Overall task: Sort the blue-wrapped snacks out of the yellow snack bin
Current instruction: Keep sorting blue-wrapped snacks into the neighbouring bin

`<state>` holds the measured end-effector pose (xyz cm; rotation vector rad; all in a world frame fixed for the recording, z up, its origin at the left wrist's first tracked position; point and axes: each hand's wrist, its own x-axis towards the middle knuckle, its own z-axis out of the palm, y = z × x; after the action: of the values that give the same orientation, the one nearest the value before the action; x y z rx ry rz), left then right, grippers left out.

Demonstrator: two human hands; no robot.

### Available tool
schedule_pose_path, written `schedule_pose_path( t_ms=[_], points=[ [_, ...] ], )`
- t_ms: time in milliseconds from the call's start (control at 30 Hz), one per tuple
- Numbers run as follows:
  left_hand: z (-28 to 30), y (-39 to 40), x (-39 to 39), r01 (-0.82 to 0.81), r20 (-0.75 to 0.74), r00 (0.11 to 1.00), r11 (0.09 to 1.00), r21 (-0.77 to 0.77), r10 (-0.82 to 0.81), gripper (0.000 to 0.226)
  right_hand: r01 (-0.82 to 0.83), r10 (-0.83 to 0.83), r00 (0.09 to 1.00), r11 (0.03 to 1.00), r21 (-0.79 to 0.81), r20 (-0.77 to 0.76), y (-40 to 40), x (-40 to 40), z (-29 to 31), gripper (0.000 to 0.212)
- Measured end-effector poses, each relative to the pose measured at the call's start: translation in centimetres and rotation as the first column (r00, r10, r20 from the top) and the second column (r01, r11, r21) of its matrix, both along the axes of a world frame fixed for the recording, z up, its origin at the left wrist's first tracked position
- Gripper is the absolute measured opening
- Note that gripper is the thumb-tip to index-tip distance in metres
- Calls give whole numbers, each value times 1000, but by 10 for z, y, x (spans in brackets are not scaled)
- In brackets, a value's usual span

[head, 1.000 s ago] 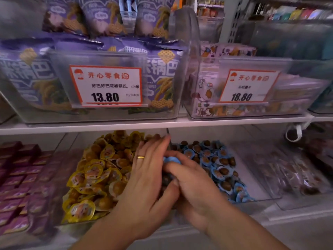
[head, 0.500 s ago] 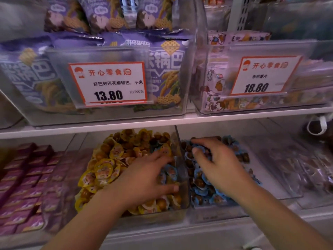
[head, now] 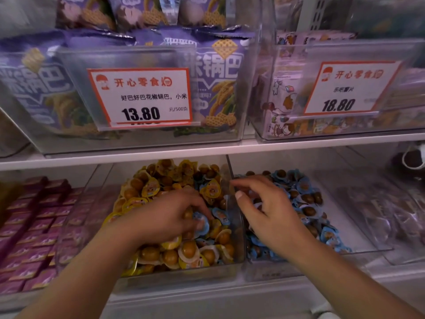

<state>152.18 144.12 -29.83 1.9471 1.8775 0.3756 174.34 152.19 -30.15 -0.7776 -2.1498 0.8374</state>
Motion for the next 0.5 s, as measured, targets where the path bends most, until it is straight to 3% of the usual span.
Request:
schedule_pose_path(
  t_ms=[167, 367, 433, 500],
  points=[
    [2, -10, -8, -302, 245, 938, 924, 235, 245, 12, 31, -22, 997, 993, 117, -74, -6, -1, 9, 20],
    [9, -17, 4, -486, 562, 786, 820, 302, 259, 11, 51, -31, 985, 993, 111, -172, -20, -11, 12, 20],
    [16, -19, 19, -492, 633, 748, 808, 325, 200, 13, 35, -33, 974, 999, 4, -222, -27, -14, 14, 19],
    [22, -23, 39, -490, 682, 721, 786, 377, 122, 16, -93, -25, 939, 941, -324, -342, -34, -19, 21, 22]
  ],
)
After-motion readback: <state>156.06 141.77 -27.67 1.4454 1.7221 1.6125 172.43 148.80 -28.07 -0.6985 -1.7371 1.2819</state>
